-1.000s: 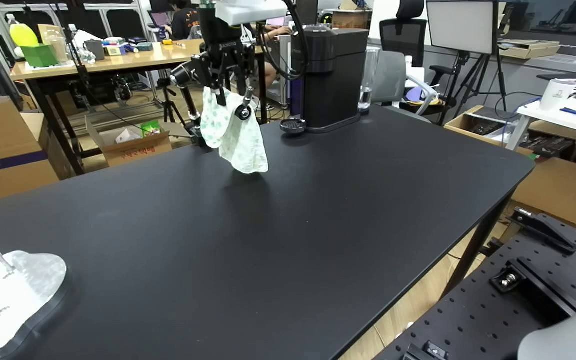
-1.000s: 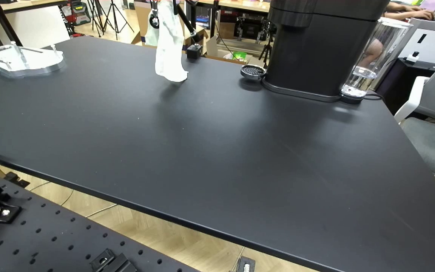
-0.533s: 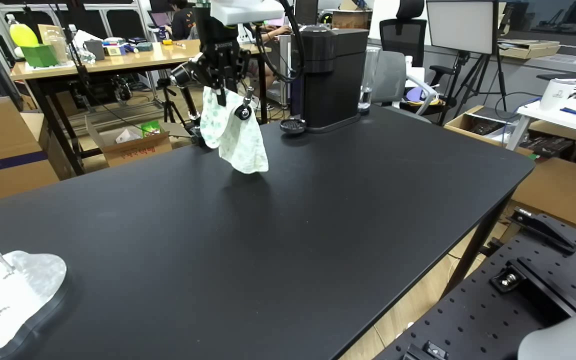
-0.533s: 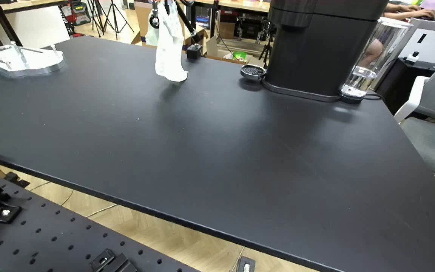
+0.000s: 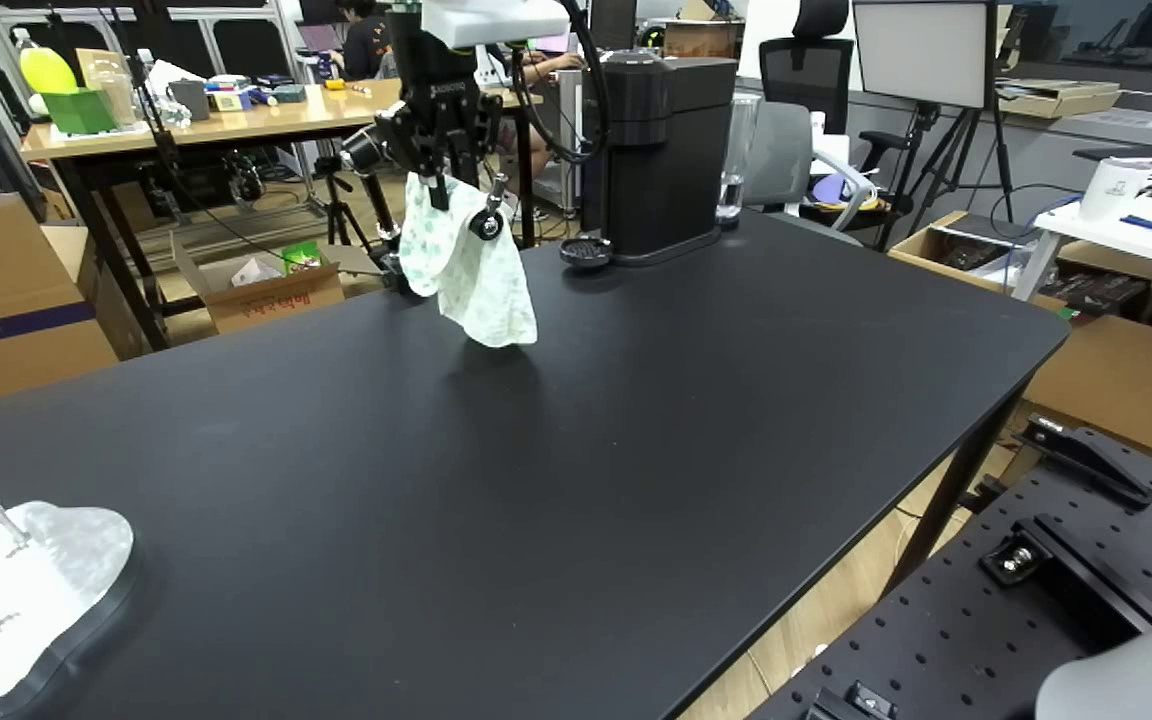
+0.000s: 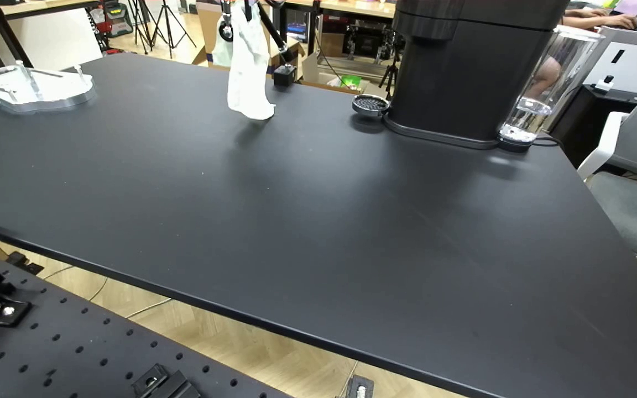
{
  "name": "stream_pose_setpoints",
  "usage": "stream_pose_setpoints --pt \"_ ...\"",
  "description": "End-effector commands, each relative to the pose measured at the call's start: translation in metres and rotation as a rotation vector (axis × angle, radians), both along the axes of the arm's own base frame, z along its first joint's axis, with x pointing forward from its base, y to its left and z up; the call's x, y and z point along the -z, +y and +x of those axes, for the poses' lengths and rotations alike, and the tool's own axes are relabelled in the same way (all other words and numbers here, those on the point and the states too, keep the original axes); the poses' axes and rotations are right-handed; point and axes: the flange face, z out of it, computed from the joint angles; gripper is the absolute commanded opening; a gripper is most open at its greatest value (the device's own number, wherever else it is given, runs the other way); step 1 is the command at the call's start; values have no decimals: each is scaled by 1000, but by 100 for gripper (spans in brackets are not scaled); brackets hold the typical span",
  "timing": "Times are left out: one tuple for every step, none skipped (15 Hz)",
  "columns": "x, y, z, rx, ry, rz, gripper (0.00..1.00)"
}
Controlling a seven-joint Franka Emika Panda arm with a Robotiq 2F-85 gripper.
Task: Put the cloth on the table
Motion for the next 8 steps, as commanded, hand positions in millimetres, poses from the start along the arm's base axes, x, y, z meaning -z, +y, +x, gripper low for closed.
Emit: stream_pose_setpoints --pt "-14 -2 -2 18 -16 -14 76" --pt "-15 -2 -2 16 -18 -14 82" --pt "-16 -1 -2 16 -22 -6 46" --pt "-18 -1 -2 15 -26 -7 44" --pt "-19 -1 -3 14 -29 -5 44" --pt "-21 -1 -3 13 -32 -5 38" --pt "-22 0 -3 12 -34 -4 31" --pt "-23 0 -3 12 -35 -4 24"
